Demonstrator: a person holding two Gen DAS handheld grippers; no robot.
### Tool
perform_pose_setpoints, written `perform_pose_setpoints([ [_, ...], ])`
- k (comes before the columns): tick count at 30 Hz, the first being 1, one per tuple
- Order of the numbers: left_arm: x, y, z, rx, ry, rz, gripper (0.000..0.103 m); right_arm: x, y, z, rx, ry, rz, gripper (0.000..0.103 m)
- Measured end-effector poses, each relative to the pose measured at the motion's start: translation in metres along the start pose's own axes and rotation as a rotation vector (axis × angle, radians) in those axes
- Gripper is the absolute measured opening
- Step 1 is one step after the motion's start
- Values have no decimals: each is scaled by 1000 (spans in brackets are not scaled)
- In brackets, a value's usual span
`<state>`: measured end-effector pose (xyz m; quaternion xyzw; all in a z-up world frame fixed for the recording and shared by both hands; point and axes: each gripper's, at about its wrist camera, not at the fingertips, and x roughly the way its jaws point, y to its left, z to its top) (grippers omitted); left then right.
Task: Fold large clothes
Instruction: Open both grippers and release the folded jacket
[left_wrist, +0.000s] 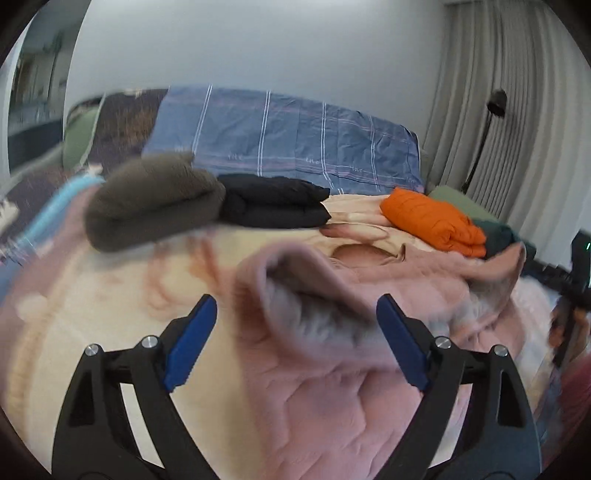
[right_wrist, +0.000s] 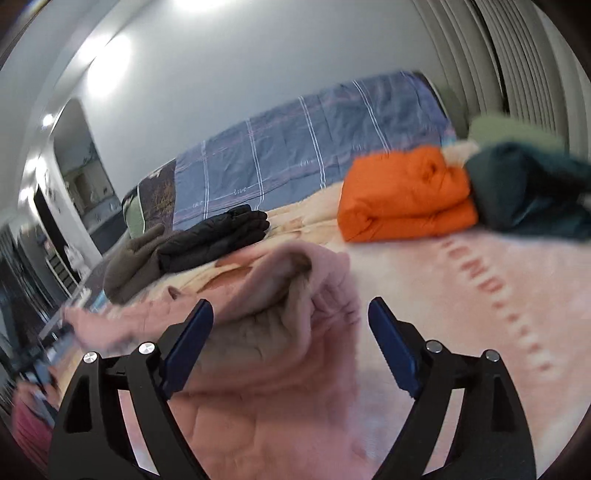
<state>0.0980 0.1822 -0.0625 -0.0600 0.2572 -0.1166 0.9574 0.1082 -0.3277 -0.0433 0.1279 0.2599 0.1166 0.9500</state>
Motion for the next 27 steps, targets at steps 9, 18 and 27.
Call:
perform_pose_setpoints([
  [9, 5, -28, -25, 207, 130, 111, 90, 26, 24, -32, -210, 194, -92, 88],
  [18, 71, -6, 12, 104, 230, 152, 90, 79, 20, 7, -210, 223, -130, 88],
  [27, 137, 41, 37, -101, 342, -39, 60, 133, -27, 49, -3, 262, -6, 86],
])
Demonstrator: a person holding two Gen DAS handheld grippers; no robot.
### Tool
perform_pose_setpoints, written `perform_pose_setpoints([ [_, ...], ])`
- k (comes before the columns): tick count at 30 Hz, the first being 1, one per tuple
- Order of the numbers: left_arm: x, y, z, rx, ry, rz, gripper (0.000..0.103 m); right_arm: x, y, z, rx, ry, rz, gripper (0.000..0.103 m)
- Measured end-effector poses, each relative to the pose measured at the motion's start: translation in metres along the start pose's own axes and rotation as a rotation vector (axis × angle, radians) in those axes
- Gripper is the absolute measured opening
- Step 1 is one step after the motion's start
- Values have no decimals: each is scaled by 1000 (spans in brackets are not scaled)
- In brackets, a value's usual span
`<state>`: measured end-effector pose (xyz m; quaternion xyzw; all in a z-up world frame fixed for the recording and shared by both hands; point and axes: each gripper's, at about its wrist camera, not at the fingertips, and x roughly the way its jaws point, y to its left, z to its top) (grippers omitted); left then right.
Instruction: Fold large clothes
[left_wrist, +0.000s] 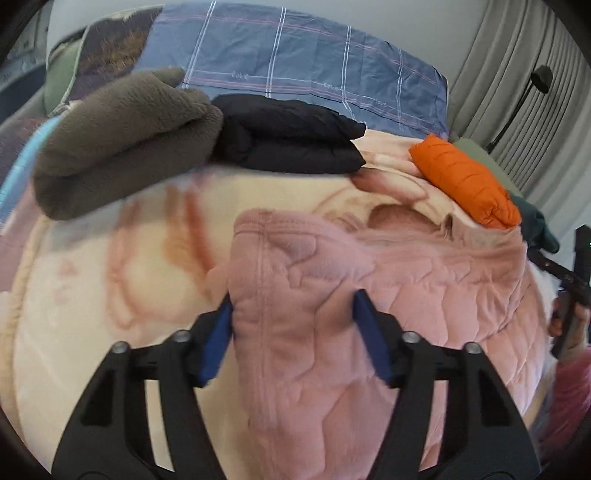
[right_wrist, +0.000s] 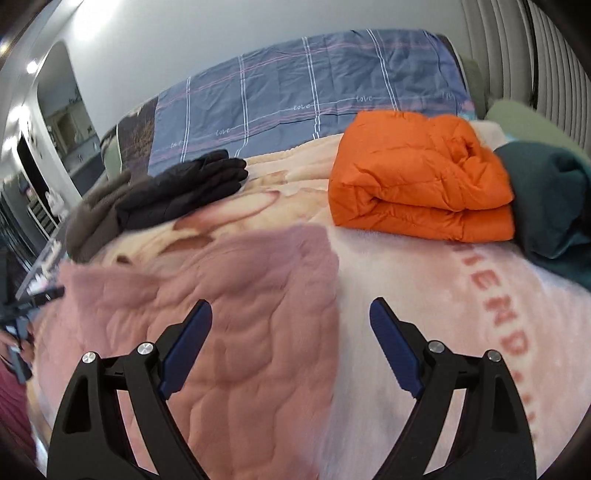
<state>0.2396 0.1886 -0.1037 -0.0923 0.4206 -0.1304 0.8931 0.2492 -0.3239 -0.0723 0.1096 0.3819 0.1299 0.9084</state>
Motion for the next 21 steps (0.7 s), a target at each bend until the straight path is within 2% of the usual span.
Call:
perform_pose_setpoints([
  [1, 1, -2, 3, 9, -4, -3, 51, 5, -4, 6, 19, 4, 28, 81],
  [2, 2, -7, 5, 22, -12, -3, 40, 8, -5, 9, 28, 8, 45, 71],
  [3, 2, -9, 8, 32, -22, 2, 33, 12, -5, 13, 34, 17, 71, 62],
  [4, 1, -13, 11, 43, -32, -5, 17, 17, -4, 16, 39, 32, 96, 42],
  [5, 0, -15, 13, 51, -43, -13, 13, 17, -2, 17, 39, 23, 82, 19],
  [6, -4, -18, 13, 62, -66, -2, 13, 15, -1, 18, 39, 8, 77, 8],
  [8, -25, -27, 10, 74, -157, 17, 12, -3, -3, 20, 66, -77, 115, 6],
  [10, -52, -30, 8, 53, -269, -4, 12, -20, -9, 28, 91, -151, 146, 6],
  [12, -68, -29, 11, 48, -330, -11, 12, -25, -10, 36, 98, -174, 141, 6],
  [13, -67, -28, 14, 53, -336, 1, 12, -23, -9, 38, 92, -175, 117, 6],
  [14, -61, -25, 18, 41, -328, 22, 12, -19, -7, 40, 91, -170, 82, 6],
  [17, -23, -5, 21, -20, -233, 71, 12, 3, -10, 38, 105, -127, 19, 6],
  [18, -8, -1, 19, -8, -201, 118, 13, 15, -11, 35, 92, -102, -25, 6],
  [19, 22, 2, 13, 30, -131, 191, 16, 29, -13, 31, 80, -61, -71, 6],
  [20, 38, 3, 7, 52, -90, 223, 21, 42, -14, 25, 70, -20, -103, 6],
  [21, 56, 3, -3, 85, -75, 267, 23, 54, -15, 18, 63, 21, -135, 7],
])
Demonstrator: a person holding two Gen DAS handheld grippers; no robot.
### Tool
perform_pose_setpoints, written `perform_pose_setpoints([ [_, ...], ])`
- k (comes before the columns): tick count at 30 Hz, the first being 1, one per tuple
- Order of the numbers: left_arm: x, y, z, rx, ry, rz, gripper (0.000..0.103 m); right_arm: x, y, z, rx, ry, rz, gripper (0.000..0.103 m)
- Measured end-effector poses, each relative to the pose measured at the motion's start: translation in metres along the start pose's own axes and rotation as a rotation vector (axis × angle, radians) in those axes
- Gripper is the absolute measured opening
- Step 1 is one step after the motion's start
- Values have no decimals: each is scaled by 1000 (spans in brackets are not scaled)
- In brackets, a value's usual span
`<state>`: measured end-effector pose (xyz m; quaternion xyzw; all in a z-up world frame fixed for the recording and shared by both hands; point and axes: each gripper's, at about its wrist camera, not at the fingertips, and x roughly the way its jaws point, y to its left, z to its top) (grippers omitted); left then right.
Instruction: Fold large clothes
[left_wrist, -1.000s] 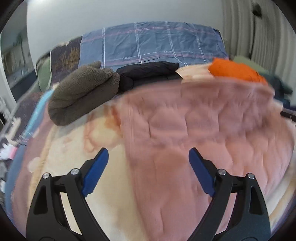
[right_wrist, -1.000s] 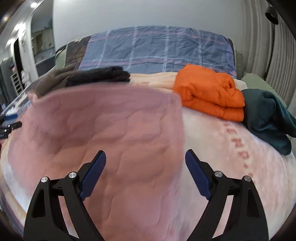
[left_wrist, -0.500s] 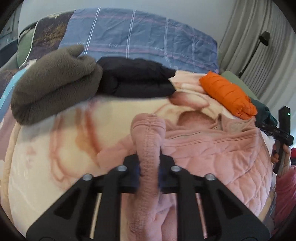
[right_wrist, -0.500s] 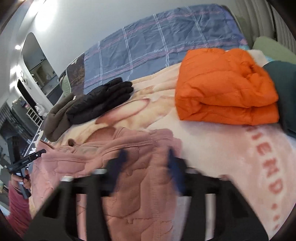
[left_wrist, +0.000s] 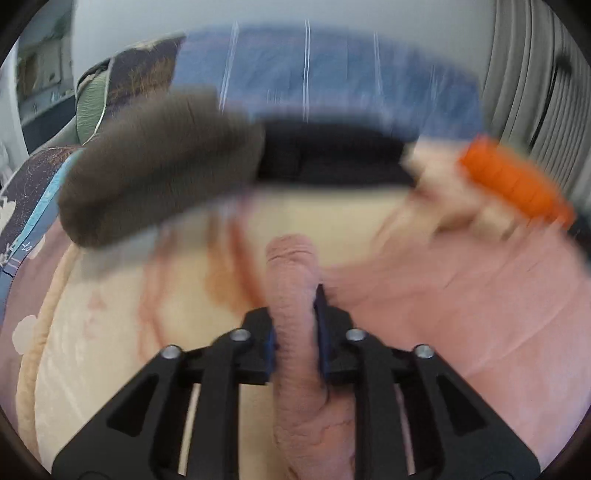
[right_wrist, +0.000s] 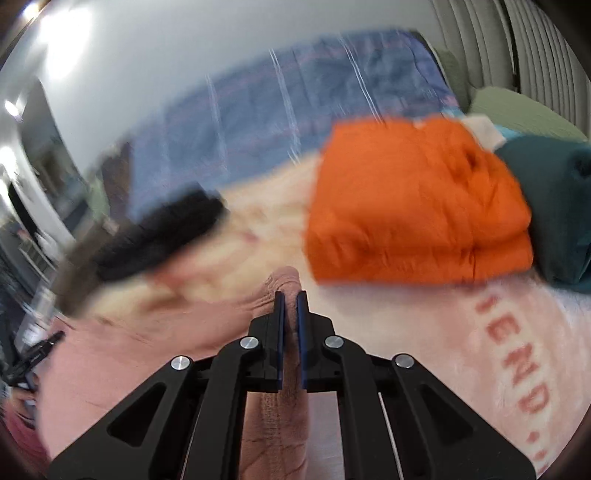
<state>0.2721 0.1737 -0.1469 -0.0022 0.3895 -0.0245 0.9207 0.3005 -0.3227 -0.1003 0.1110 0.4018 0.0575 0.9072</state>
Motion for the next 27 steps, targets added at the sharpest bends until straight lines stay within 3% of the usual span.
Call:
perform_pose_setpoints([
  [3, -8, -3, 0, 7, -40, 41, 33, -4, -5, -3, 21, -13, -9, 13],
  [5, -19, -5, 3, 25, -55, 96, 52, -20, -6, 1, 39, -52, -41, 31],
  [6, -26, -4, 5, 33, -63, 123, 55, -30, -5, 1, 34, -77, -76, 31],
  [9, -50, 1, 10, 3, -103, 111, 55, -67, 13, -2, -41, -185, -139, 38],
  [10, -66, 1, 12, -12, -137, 102, 52, -74, 17, -4, -56, -216, -135, 45],
  [11, -79, -3, 14, -19, -168, 89, 47, -88, 28, -7, -79, -273, -105, 50],
  [13, -103, -15, 16, -17, -213, 20, 39, -100, 47, -7, -101, -299, -16, 50],
  [14, -110, -24, 18, -9, -224, -29, 36, -102, 65, -8, -119, -260, 70, 50],
  [17, -118, -70, 26, 63, -215, -177, 36, -93, 109, -14, -190, -175, 211, 50],
  [21, -91, -114, 33, 126, -177, -179, 37, -54, 166, -23, -255, -55, 337, 50],
  [23, -48, -125, 30, 148, -84, -77, 47, -15, 183, -29, -291, 34, 299, 50],
  [24, -24, -124, 24, 143, -16, -32, 51, 15, 183, -33, -291, 88, 201, 49],
  [25, -10, -120, 19, 118, 28, -41, 52, 43, 173, -37, -243, 137, 181, 46],
  [27, 0, -110, 16, 58, 46, -83, 52, 57, 160, -39, -170, 146, 227, 43],
])
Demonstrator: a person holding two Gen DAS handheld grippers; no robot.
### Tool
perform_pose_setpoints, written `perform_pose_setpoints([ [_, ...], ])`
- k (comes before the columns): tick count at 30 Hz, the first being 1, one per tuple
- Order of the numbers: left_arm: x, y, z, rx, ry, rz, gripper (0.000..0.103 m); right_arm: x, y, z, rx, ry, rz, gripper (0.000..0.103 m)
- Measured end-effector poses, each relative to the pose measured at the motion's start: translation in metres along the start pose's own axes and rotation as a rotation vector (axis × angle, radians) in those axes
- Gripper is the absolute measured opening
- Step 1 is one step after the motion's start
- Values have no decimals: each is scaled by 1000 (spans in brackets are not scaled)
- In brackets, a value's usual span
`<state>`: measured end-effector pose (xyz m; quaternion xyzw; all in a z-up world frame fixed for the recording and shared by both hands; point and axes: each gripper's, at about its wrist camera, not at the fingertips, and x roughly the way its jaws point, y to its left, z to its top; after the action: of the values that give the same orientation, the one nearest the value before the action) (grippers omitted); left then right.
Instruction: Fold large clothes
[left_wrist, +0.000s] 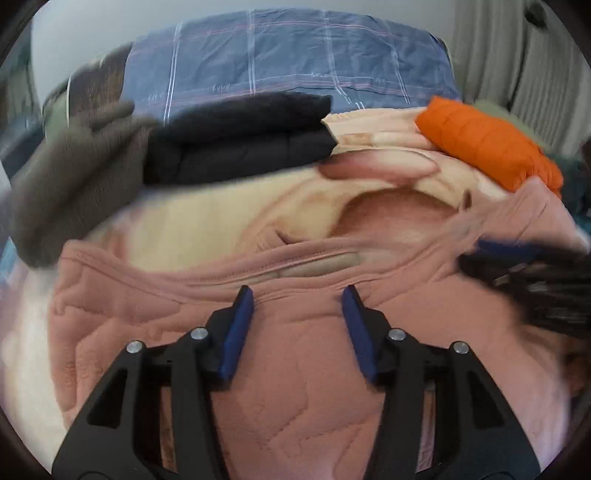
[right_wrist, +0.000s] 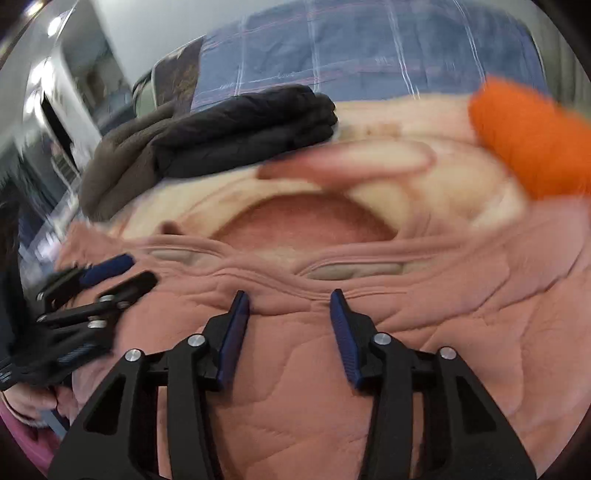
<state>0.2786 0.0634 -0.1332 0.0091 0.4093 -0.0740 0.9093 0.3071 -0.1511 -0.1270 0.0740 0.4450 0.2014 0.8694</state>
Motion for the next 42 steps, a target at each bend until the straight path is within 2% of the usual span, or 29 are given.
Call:
perform_pose_setpoints([
  [10, -6, 6, -6, -8, -29, -25, 53, -7, 5, -5, -27, -56, -20, 41],
  [13, -7, 4, -4, 0, -35, -25, 53, -35, 10, -13, -21, -89, -66, 42],
  [15, -9, 4, -6, 0, -44, -21, 53, -65, 9, -25, 20, -116, -115, 47],
  [17, -11, 5, -7, -8, -51, -26, 53, -102, 5, -44, 53, -153, -108, 56],
  [19, -10, 6, -6, -12, -47, -30, 53, -126, -4, -64, 43, -185, -188, 63],
  [20, -10, 5, -5, -10, -45, -28, 53, -129, -14, -76, 36, -184, -292, 64],
  [21, -10, 4, -5, -6, -44, -24, 53, -124, -28, -89, 28, -168, -360, 65],
  [23, -9, 3, -5, -2, -43, -27, 53, -109, -43, -109, -21, -174, -323, 67],
  [25, -8, 0, -5, 7, -38, -17, 54, -109, -30, -114, -64, -209, -388, 67],
  [27, -8, -1, -4, 14, -33, -4, 54, -109, -21, -109, -51, -214, -415, 70],
  [30, -15, 0, -3, 13, -40, 5, 54, -121, -27, -108, 5, -218, -367, 71],
  [31, -28, 2, -4, 0, -46, -3, 59, -128, -28, -109, 29, -222, -350, 71],
  [32, -44, 5, -6, -16, -61, -22, 69, -143, -29, -114, 58, -237, -326, 71],
  [33, -63, 9, -11, -25, -92, -56, 74, -155, -30, -119, 67, -254, -306, 71],
  [36, -104, 16, -34, 10, -150, -120, 79, -176, -29, -137, 63, -270, -287, 71],
  [37, -114, 19, -45, 36, -154, -107, 81, -175, -29, -141, 64, -250, -288, 72],
  [38, -116, 20, -53, 57, -143, -83, 82, -165, -35, -147, 74, -186, -284, 72],
  [39, -113, 23, -62, 79, -114, -41, 83, -152, -40, -151, 76, -130, -277, 73],
  [40, -100, 26, -75, 104, -59, 35, 86, -141, -44, -155, 63, -107, -279, 76],
  [41, -92, 31, -85, 102, -51, 43, 89, -136, -45, -157, 46, -116, -291, 77],
  [42, -90, 40, -96, 55, -95, -9, 89, -138, -42, -156, 47, -121, -302, 77],
])
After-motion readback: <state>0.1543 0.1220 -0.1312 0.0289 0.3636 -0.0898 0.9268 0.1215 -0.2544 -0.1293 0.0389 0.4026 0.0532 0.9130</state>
